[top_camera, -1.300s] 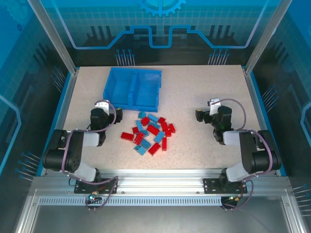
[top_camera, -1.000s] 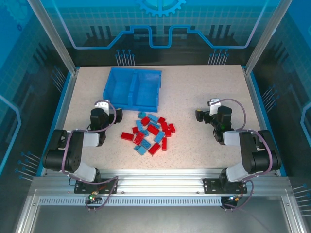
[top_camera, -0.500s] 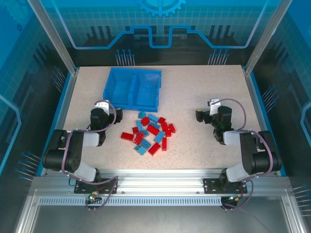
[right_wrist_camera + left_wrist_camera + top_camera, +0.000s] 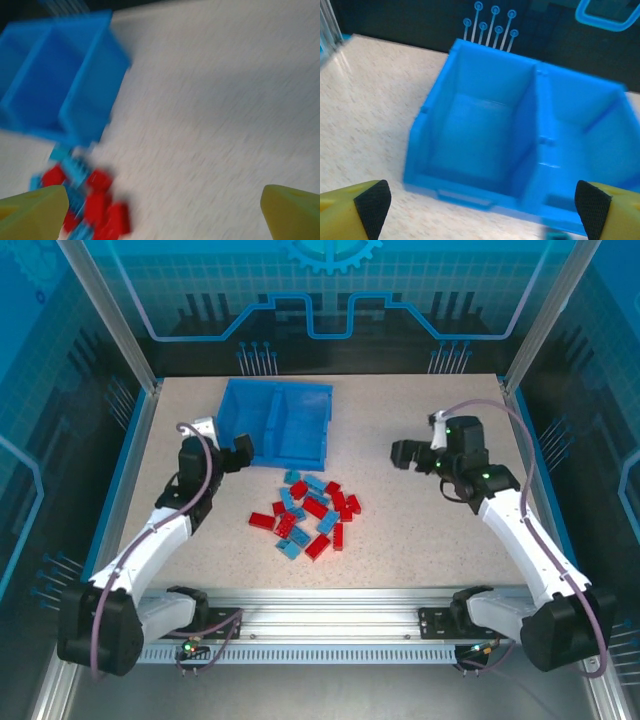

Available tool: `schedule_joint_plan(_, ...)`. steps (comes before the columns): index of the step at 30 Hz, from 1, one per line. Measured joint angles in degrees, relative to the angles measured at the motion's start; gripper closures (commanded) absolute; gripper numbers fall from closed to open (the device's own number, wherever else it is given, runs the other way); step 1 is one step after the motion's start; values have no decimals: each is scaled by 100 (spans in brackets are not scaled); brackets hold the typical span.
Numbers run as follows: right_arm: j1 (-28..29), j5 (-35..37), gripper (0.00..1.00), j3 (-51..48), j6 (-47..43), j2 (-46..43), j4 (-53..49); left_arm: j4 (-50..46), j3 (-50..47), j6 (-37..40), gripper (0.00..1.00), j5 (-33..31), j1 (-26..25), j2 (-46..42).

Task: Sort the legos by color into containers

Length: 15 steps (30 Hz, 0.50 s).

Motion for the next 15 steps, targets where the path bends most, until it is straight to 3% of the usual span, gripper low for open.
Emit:
schedule_joint_plan(4,715,-398,0,101,424,396,-859,-1884,940,-1344,3,151,-603,61)
schedule_joint_plan(9,1657,-577,0,299,833,721,-1272,-3663,1008,-3438,5,476,-894,286)
schedule_joint_plan(15,2225,-575,0,874,1062,1167,-1351,-3926,166,-5274,5,1327,-894,673)
